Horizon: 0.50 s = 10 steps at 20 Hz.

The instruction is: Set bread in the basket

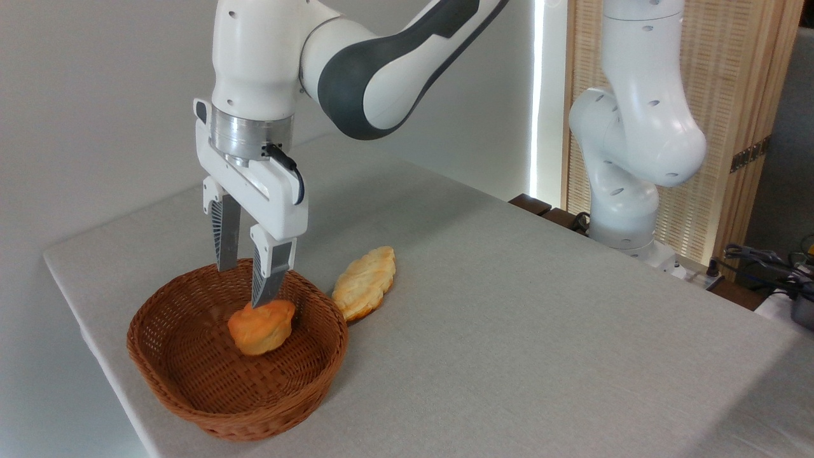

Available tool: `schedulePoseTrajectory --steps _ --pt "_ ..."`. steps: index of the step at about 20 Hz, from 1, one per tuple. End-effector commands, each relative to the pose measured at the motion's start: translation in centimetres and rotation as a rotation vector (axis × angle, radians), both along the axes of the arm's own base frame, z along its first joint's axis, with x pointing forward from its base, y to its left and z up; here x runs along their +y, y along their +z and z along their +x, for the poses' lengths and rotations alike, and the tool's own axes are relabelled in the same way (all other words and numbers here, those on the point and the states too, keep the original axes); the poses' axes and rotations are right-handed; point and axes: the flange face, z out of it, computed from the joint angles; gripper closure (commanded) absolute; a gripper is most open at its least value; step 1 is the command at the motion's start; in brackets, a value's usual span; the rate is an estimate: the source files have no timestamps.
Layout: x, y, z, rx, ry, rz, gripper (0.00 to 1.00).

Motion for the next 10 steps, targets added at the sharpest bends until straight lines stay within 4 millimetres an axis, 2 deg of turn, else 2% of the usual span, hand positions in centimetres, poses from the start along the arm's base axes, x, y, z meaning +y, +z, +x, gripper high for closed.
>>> schedulePoseTrajectory --steps 1,5,8,10 --pt "0.0 4.4 -1.2 0.009 -0.018 0.000 0.00" --pt "0.6 8.0 -2.1 0.085 -0.050 0.046 0.00" --pt "1.0 8.6 -2.3 0.089 -0.045 0.086 0.00" --pt "2.5 8.7 -2.1 0.093 0.008 0.079 0.00"
